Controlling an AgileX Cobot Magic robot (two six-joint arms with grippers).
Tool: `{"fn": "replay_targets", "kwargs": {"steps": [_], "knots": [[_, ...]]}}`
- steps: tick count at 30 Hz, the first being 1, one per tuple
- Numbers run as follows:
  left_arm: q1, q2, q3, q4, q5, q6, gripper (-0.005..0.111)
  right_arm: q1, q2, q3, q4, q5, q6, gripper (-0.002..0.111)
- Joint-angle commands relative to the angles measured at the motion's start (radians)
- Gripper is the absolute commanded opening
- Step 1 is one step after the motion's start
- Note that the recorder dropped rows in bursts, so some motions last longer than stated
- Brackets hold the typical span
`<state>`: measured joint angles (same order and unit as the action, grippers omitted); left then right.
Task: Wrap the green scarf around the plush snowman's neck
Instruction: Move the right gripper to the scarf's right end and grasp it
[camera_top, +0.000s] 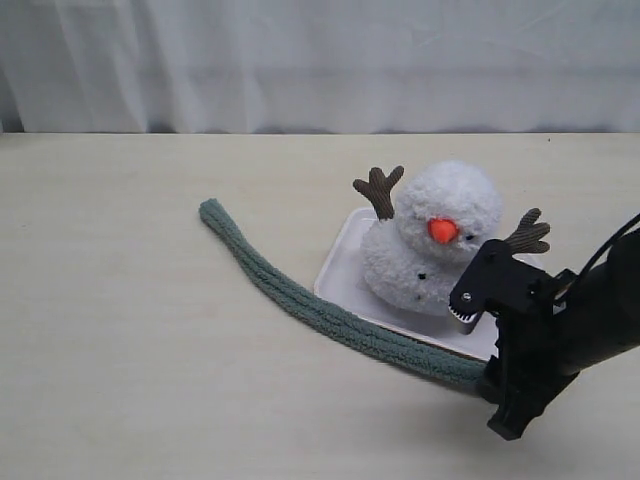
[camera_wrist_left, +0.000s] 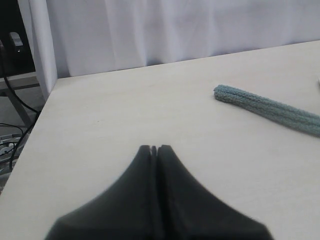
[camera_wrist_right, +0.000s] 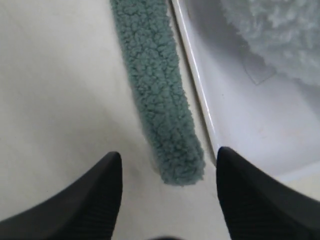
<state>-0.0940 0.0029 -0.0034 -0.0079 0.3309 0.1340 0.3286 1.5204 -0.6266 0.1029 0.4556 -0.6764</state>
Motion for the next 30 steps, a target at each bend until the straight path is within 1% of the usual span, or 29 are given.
{"fn": "replay_targets", "kwargs": {"steps": [1, 8, 14, 16, 17, 23, 30], "knots": [[0.001, -0.003, 0.003, -0.004, -0.007, -0.004, 0.000, 0.001, 0.083, 0.000, -0.014, -0.094, -0.027, 0.054], [0.001, -0.003, 0.003, -0.004, -0.007, -0.004, 0.000, 0.001, 0.178, 0.000, -0.014, -0.194, -0.072, 0.054], [0.001, -0.003, 0.003, -0.004, -0.007, -0.004, 0.000, 0.001, 0.211, 0.000, -0.014, -0.221, -0.072, 0.054], [0.001, -0.003, 0.003, -0.004, -0.007, -0.004, 0.000, 0.001, 0.211, 0.000, -0.014, -0.221, -0.072, 0.049], [0.001, -0.003, 0.003, -0.004, -0.007, -0.004, 0.000, 0.001, 0.209, 0.000, -0.014, -0.217, -0.072, 0.044], [0.001, -0.003, 0.003, -0.004, -0.007, -0.004, 0.000, 0.001, 0.165, 0.000, -0.014, -0.186, -0.072, 0.005], [0.001, -0.003, 0.003, -0.004, -0.007, -0.004, 0.000, 0.001, 0.025, 0.000, -0.006, -0.132, -0.070, 0.004]]}}
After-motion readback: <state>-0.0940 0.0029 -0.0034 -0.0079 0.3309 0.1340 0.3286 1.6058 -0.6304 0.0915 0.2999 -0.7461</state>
